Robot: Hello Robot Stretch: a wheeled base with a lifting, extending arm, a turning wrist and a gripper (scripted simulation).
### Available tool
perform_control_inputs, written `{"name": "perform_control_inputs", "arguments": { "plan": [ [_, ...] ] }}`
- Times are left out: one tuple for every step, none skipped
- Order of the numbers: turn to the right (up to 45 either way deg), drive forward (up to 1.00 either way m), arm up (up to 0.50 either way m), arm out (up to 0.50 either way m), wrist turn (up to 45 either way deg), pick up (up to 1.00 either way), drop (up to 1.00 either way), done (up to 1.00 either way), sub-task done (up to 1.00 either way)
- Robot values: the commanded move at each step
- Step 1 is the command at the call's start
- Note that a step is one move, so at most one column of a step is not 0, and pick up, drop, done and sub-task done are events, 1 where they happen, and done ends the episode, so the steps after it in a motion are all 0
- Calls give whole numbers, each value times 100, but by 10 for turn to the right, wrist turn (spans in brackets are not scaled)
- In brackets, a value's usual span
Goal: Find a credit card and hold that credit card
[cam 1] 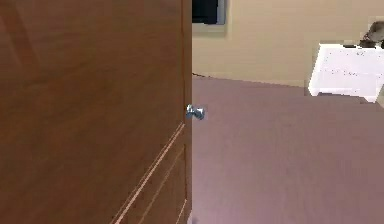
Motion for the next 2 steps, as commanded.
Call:
{"name": "perform_control_inputs", "arguments": {
  "plan": [
    [300,0,0,0,0,0,0,0,0],
    [0,100,0,0,0,0,0,0,0]
  ]
}}
